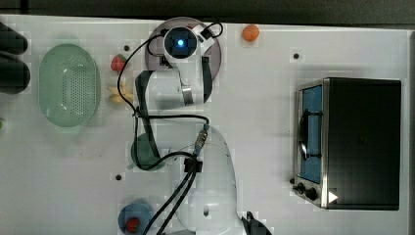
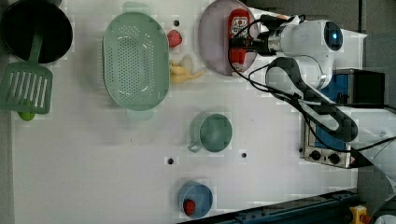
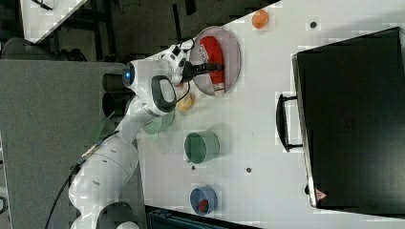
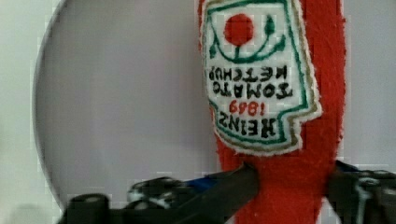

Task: Pick ketchup from plate and place it on table.

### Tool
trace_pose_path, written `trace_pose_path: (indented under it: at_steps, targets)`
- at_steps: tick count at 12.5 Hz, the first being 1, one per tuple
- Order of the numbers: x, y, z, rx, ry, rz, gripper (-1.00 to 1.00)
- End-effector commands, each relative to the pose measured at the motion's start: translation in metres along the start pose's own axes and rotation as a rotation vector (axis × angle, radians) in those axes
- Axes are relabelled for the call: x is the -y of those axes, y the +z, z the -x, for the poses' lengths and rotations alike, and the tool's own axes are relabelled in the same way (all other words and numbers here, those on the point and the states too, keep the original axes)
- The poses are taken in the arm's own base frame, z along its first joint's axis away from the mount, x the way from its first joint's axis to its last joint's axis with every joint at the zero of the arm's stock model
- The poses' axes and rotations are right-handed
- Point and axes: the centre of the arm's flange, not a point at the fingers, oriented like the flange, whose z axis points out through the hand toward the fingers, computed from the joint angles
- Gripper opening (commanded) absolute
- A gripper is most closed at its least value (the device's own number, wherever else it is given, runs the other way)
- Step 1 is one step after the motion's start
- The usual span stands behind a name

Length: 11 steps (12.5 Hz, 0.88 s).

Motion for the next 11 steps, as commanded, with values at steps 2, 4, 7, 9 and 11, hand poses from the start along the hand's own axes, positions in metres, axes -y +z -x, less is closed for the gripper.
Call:
trace_pose_path:
  at_steps: [2, 4, 7, 9, 11]
  targets:
    - [-0.012, -0.025, -0.014, -0.052, -0.010, 0.004, 0.20]
    - [-0.013, -0.070, -0.025, -0.103, 0.020, 0.005, 0.20]
    - [-0.022, -0.151, -0.023, -0.049, 0.092, 0.044, 0.20]
    - [-0.032, -0.199, -0.009, 0.046, 0.130, 0.086, 0.20]
    - [-0.044, -0.236, 0.006, 0.117, 0.181, 0.120, 0.20]
